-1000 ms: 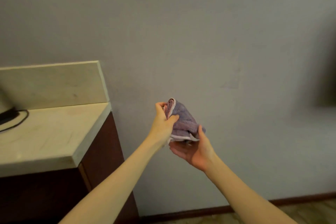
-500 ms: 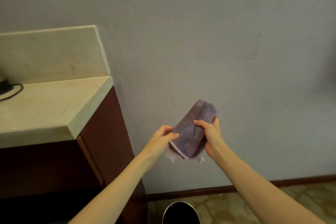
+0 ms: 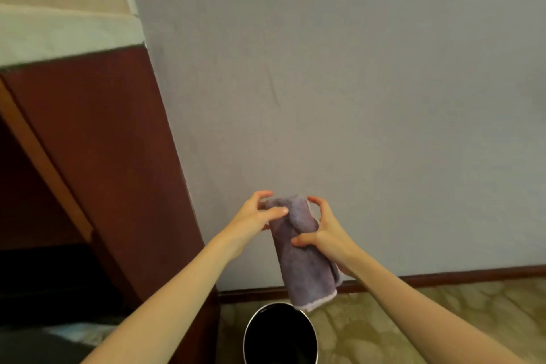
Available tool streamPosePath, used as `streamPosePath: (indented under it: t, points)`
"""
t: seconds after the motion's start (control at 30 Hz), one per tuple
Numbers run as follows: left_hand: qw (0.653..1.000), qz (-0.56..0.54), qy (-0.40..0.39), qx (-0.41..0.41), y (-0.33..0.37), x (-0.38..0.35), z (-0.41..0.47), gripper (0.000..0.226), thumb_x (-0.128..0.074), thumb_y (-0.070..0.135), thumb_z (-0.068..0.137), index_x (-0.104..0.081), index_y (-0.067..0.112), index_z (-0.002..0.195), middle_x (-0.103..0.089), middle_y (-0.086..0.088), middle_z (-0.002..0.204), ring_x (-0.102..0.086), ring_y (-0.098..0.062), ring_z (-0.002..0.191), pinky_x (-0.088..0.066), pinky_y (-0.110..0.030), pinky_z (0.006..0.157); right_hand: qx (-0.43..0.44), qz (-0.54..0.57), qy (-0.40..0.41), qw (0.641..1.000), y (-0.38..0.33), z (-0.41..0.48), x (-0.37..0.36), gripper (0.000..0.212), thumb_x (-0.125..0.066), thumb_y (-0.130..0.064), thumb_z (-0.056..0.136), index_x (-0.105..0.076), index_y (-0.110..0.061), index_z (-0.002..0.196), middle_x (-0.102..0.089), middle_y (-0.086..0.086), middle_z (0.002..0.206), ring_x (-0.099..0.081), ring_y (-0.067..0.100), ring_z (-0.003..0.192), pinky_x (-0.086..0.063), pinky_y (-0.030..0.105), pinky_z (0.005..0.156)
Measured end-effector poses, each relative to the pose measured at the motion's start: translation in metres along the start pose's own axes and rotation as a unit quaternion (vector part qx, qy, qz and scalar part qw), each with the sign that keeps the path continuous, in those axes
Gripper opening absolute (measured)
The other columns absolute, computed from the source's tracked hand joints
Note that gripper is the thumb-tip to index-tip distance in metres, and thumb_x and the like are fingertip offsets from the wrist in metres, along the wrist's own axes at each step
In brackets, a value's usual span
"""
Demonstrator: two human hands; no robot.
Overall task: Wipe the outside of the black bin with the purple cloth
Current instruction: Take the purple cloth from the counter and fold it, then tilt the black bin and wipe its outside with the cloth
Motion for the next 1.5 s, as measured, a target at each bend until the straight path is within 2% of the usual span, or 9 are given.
streamPosePath:
  t: [0.2,0.37,0.67,0.9,1.07,1.17,1.27,1.37,1.5]
  points:
    - [0.997,-0.014,-0.057,0.054,-0.096,-0.011,0.032,0.031,-0.068,0.015,0.081,-0.059,0.01,0.11,-0.065,-0.004,0.106,-0.06,-0.017,0.102,-0.049,-0.035,0.081,0.004,-0.061,-0.019,0.998,0.095,0.029,-0.016,0.1,-0.082,-0.009,0.049,-0.031,-0.026,0.134,-0.063,0.012,0.108,-0.062,0.023,0.1,-0.051,0.038,0.088]
    - [0.995,0.03,-0.091,0.018,-0.173,-0.024,0.052,0.027,-0.068,0.004,0.079,-0.054,0.019,0.097,-0.062,-0.003,0.097,-0.058,-0.014,0.091,-0.046,-0.03,0.077,0.006,-0.077,-0.016,0.997,0.177,0.04,-0.03,0.084,-0.082,0.003,0.053,-0.038,-0.024,0.12,-0.063,0.008,0.101,-0.062,0.02,0.091,-0.051,0.03,0.077]
    - [0.992,0.082,0.028,-0.092,-0.285,-0.052,0.063,0.022,-0.065,0.0,0.081,-0.061,-0.006,0.102,-0.061,-0.013,0.088,-0.055,-0.017,0.083,-0.043,-0.015,0.066,-0.005,-0.061,0.0,0.998,0.294,0.04,-0.045,0.076,-0.084,-0.003,0.055,-0.044,-0.02,0.117,-0.063,0.007,0.104,-0.062,0.016,0.091,-0.051,0.026,0.075]
    - [0.992,-0.052,0.057,-0.102,-0.34,-0.075,0.059,0.022,-0.059,-0.007,0.08,-0.061,0.014,0.079,-0.062,-0.005,0.077,-0.057,-0.015,0.074,-0.046,-0.026,0.073,-0.022,-0.02,-0.052,0.998,0.345,0.017,-0.048,0.045,-0.08,-0.008,0.065,-0.065,-0.01,0.107,-0.072,0.007,0.1,-0.068,0.019,0.09,-0.055,0.033,0.083]
    - [0.994,-0.088,0.012,-0.063,-0.392,-0.107,0.056,0.032,-0.06,0.006,0.087,-0.048,0.008,0.117,-0.061,-0.005,0.106,-0.06,-0.01,0.086,-0.05,-0.022,0.074,-0.037,0.063,0.018,0.997,0.389,-0.013,-0.028,0.017,-0.075,-0.007,0.064,-0.074,-0.008,0.081,-0.074,0.004,0.078,-0.07,0.016,0.074,-0.054,0.024,0.062]
    - [0.998,0.049,-0.021,-0.021,-0.441,-0.128,0.049,0.053,-0.059,0.022,0.089,-0.034,0.008,0.134,-0.057,-0.002,0.123,-0.057,-0.014,0.103,-0.047,-0.032,0.092,-0.066,0.163,0.12,0.977,0.437,-0.033,-0.008,0.014,-0.072,-0.006,0.064,-0.074,-0.004,0.078,-0.074,0.013,0.078,-0.069,0.025,0.072,-0.056,0.028,0.06]
    - [0.96,0.274,-0.052,-0.041,-0.484,-0.143,0.03,0.041,-0.054,0.042,0.088,-0.051,0.018,0.121,-0.06,0.003,0.117,-0.056,-0.011,0.098,-0.043,-0.028,0.084,-0.125,0.221,0.188,0.949,0.487,-0.051,0.009,0.022,-0.07,-0.009,0.064,-0.072,0.001,0.083,-0.072,0.018,0.077,-0.069,0.029,0.067,-0.055,0.032,0.06]
    - [0.874,0.471,-0.05,-0.107,-0.504,-0.153,0.012,0.039,-0.038,0.058,0.086,-0.057,0.026,0.099,-0.063,0.001,0.101,-0.061,-0.022,0.091,-0.049,-0.038,0.074,-0.165,0.23,0.235,0.93,0.526,-0.064,0.014,0.027,-0.07,-0.009,0.063,-0.069,0.003,0.088,-0.072,0.016,0.073,-0.069,0.027,0.062,-0.054,0.03,0.054]
    - [0.794,0.565,-0.024,-0.223,-0.504,-0.16,-0.004,0.037,-0.031,0.052,0.092,-0.052,0.023,0.08,-0.061,-0.003,0.079,-0.063,-0.028,0.075,-0.041,-0.035,0.057,-0.188,0.209,0.266,0.922,0.556,-0.074,0.004,0.03,-0.073,-0.009,0.062,-0.068,0.002,0.09,-0.073,0.01,0.067,-0.069,0.022,0.058,-0.05,0.026,0.046]
Point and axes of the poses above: each hand's wrist, its own z-axis towards the middle knuckle, its own x-axis out of the back of the hand, y = z × x, the point moved 4 cm from there along z, towards the middle knuckle
